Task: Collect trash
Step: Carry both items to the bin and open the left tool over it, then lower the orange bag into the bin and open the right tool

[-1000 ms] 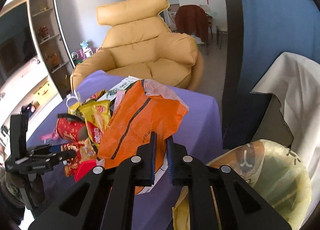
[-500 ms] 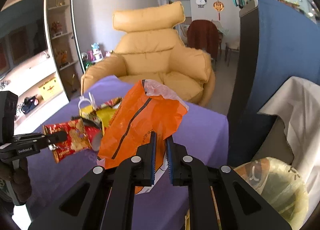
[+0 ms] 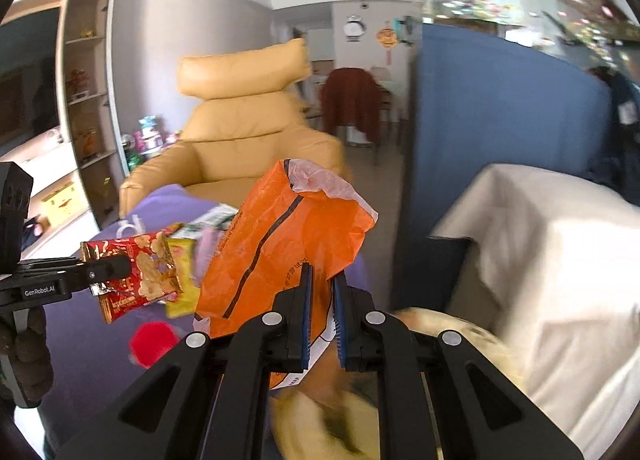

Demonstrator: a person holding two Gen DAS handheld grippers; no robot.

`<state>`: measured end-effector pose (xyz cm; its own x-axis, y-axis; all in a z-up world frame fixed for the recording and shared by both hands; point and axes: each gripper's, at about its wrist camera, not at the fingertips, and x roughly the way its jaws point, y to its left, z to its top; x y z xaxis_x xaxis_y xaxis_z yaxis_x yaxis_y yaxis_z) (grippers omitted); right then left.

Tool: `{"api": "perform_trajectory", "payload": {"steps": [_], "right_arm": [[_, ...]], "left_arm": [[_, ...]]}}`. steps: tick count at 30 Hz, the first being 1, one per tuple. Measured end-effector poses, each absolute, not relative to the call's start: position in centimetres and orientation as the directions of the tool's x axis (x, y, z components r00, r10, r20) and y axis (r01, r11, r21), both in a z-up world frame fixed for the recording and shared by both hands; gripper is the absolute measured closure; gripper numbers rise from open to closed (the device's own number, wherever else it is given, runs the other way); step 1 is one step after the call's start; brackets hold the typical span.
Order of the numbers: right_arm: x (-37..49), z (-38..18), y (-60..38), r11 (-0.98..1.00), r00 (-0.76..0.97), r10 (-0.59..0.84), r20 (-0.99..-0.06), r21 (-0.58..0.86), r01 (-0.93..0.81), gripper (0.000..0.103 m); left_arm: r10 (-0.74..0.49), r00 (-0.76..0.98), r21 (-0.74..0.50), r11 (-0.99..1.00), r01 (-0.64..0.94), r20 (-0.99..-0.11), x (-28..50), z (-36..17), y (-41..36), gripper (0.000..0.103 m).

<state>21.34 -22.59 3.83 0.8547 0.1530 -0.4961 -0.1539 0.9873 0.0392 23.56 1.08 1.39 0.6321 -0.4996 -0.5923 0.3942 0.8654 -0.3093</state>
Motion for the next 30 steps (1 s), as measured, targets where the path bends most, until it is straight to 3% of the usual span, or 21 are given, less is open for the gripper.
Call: {"api": "perform_trajectory", "payload": {"steps": [6, 14, 16, 18, 26, 30], "right_arm": [[19.2, 2.6, -29.4, 1.0, 0.853, 0.026, -0.522, 0.022, -0.017, 0.092], [18.2, 0.5, -36.1, 0.992, 0.824, -0.12, -0.553, -0.028, 0.126, 0.092], [18.2, 0.1, -36.9, 0.99, 0.819, -0.135, -0.558, -0.037, 0.138, 0.092], [18.1, -0.3, -37.5, 0.988, 0.814, -0.145, -0.563, -0.041, 0.147, 0.092], [19.6, -1.0, -35.4, 0.989, 0.813, -0.145, -0.563, -0.104, 0.105, 0.092], [20.7, -2.6, -32.9, 0.99, 0.785, -0.116, -0.608, -0.134, 0.042, 0.092]], "left_arm": [[-0.622, 0.481, -0.367, 0.769, 0.524, -0.617, 24.4, -0.5, -7.9, 0.093], [-0.681, 0.276, -0.46, 0.686, 0.563, -0.678, 27.0, -5.8, -17.2, 0.093], [-0.679, 0.251, -0.468, 0.683, 0.56, -0.69, 27.3, -7.4, -18.7, 0.087], [-0.67, 0.232, -0.464, 0.684, 0.563, -0.706, 27.6, -8.6, -19.7, 0.066], [-0.591, 0.321, -0.396, 0.769, 0.503, -0.74, 28.0, -8.3, -16.7, 0.064], [-0.556, 0.391, -0.348, 0.801, 0.487, -0.733, 27.3, -6.8, -14.1, 0.063]]}}
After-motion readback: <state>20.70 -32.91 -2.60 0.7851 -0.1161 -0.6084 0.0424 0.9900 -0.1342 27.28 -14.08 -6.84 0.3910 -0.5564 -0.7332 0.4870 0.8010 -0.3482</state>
